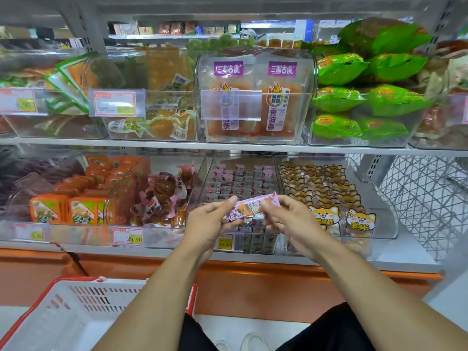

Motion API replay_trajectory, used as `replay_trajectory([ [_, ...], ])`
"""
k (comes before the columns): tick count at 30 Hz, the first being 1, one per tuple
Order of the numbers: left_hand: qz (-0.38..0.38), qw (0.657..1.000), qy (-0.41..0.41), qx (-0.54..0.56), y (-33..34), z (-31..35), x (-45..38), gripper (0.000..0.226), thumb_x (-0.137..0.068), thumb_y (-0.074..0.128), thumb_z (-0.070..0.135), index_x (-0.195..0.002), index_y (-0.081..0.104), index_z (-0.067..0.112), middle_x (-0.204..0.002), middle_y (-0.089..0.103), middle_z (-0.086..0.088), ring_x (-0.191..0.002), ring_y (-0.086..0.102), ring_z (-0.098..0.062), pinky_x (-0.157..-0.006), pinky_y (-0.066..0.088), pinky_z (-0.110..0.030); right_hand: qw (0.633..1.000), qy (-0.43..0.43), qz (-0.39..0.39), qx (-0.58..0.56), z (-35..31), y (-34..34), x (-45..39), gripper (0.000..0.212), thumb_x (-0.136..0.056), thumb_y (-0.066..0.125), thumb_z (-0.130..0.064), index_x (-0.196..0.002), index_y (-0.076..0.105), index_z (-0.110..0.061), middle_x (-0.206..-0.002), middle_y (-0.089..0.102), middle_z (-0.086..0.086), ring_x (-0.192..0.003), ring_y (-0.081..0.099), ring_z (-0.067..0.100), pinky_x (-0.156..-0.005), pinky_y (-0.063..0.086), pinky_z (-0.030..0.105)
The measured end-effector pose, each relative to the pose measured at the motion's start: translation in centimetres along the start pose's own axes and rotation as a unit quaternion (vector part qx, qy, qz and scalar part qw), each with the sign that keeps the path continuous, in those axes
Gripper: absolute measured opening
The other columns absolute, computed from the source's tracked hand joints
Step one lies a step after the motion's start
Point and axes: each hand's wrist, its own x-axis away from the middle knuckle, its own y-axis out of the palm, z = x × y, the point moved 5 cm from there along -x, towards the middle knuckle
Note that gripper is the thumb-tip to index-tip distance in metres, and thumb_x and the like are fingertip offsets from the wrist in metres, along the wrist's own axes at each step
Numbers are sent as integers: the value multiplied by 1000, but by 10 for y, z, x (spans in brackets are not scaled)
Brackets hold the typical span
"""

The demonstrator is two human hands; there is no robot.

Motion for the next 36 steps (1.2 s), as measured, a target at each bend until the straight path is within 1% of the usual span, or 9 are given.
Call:
replay_trajectory([
  [4, 25, 1000, 12, 5, -1, 1, -1, 34, -76, 84, 28, -93, 76, 0, -92, 78, -17, -82, 77, -26, -65, 60, -21, 999, -14, 9, -34, 0, 0, -1, 27, -88, 75, -13, -113, 66, -5, -103, 78, 11, -92, 75, 25, -78, 62, 28],
  [9, 88, 996, 19, 21, -6, -2, -8, 33, -77, 86, 24, -91, 73, -2, -84, 78, -15, -77, 77, -27, -60, 59, -20, 994, -66, 70, -43, -2, 6, -6, 26, -90, 74, -11, -114, 63, -11, -102, 78, 9, -88, 75, 23, -76, 61, 29],
  [13, 92, 995, 42, 16, -5, -2, -15, 15, -84, 80, 13, -93, 74, 3, -85, 78, -11, -80, 77, -22, -63, 59, -20, 980, -123, 157, 3, -9, 6, -23, 22, -90, 75, -14, -107, 63, -21, -95, 78, 0, -87, 75, 17, -80, 60, 34],
  [18, 97, 966, 144, -191, -2, 3, -25, 4, -85, 79, 16, -85, 76, 19, -76, 77, 0, -77, 74, -16, -67, 59, -27, 922, -188, 284, 187, -36, -3, -71, 20, -89, 75, -17, -89, 60, -31, -90, 71, -13, -78, 65, 2, -62, 46, 22],
  [21, 59, 935, 187, -296, 7, 0, -31, 5, -87, 77, 20, -86, 75, 25, -84, 74, 12, -82, 68, -4, -74, 54, -22, 900, -161, 276, 297, -44, -4, -113, 8, -95, 66, -16, -103, 66, -17, -101, 73, 3, -90, 70, 19, -76, 55, 29],
  [23, 37, 911, 200, -359, 12, -2, -35, 5, -88, 75, 25, -90, 73, 28, -95, 70, 16, -91, 64, -2, -79, 51, -20, 873, -156, 267, 378, -49, -3, -136, 19, -98, 62, -18, -108, 70, -5, -111, 74, 13, -103, 69, 27, -86, 52, 31],
  [26, 23, 887, 197, -417, 16, -6, -42, 5, -89, 74, 28, -90, 70, 31, -102, 67, 10, -95, 66, -13, -85, 56, -38, 855, -175, 204, 444, -52, 4, -159, 32, -100, 58, -19, -125, 62, 1, -131, 63, 18, -125, 56, 32, -108, 42, 40],
  [32, 26, 854, 223, -469, 17, -5, -46, 5, -88, 73, 29, -93, 73, 29, -101, 68, 10, -104, 60, -15, -92, 51, -42, 815, -239, 136, 510, -48, 11, -184, 25, -96, 54, -1, -120, 59, 3, -125, 61, 22, -120, 55, 35, -108, 40, 45],
  [36, 32, 840, 220, -495, 13, -4, -46, 7, -88, 72, 31, -95, 71, 33, -108, 66, 9, -115, 50, -15, -102, 43, -39, 797, -211, 132, 551, -39, 10, -198, 18, -99, 52, -9, -111, 65, -5, -112, 66, 17, -106, 60, 32, -97, 49, 47],
])
